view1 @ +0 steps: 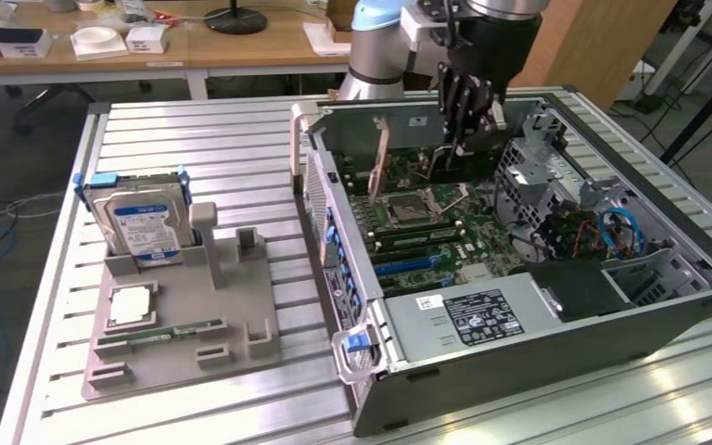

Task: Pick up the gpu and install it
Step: 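Insert the gpu into the slot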

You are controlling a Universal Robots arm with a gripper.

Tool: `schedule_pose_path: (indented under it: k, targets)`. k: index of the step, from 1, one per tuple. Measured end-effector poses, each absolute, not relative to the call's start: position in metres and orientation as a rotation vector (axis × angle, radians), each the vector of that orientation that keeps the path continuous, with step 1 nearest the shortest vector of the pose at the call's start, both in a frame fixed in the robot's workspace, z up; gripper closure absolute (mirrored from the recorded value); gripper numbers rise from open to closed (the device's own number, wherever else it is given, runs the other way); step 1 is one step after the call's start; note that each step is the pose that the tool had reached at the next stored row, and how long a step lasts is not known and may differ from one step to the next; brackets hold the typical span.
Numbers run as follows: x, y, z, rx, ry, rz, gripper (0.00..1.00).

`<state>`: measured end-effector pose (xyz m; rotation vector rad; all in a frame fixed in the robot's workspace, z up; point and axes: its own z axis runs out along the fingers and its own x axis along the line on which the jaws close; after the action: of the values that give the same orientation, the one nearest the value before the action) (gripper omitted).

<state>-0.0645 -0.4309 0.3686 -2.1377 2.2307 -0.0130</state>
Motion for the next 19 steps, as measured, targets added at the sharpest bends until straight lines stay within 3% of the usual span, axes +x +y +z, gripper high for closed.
schedule_pose_path:
  k: [19]
  targets:
    - [-0.067, -0.431, 0.335, -2.126, 2.229, -0.026, 0.74]
